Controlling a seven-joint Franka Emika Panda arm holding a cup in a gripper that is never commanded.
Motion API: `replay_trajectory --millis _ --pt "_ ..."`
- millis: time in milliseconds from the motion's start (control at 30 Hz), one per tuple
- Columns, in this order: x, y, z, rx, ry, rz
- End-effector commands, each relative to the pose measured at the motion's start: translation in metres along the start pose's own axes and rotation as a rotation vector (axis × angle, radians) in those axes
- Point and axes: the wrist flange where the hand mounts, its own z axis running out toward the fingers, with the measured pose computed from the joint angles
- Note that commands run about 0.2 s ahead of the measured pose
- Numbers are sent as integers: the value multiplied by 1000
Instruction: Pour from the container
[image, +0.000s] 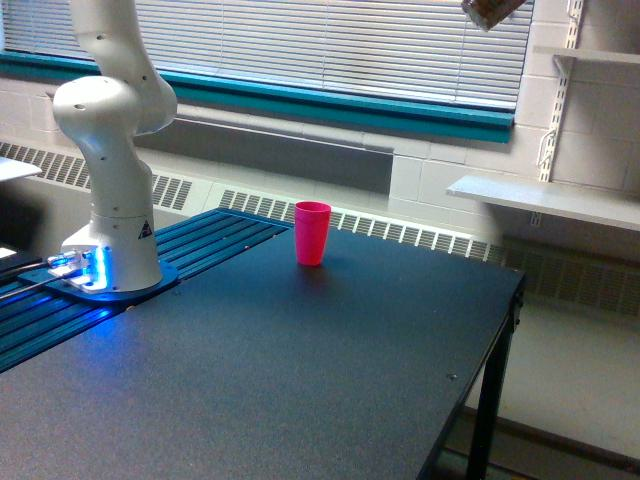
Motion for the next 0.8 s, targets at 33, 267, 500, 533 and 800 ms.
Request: replay_trajectory --millis 33,267,500,533,800 --pt "-12 -17 -1 17 -14 -26" --pt "-18 -19 -2 5 -39 -59" --pt "-28 -25 -12 -1 -47 -114" --pt "-30 -25 -14 -1 -49 -120" --pt "-59 -26 -32 -31 -60 -183"
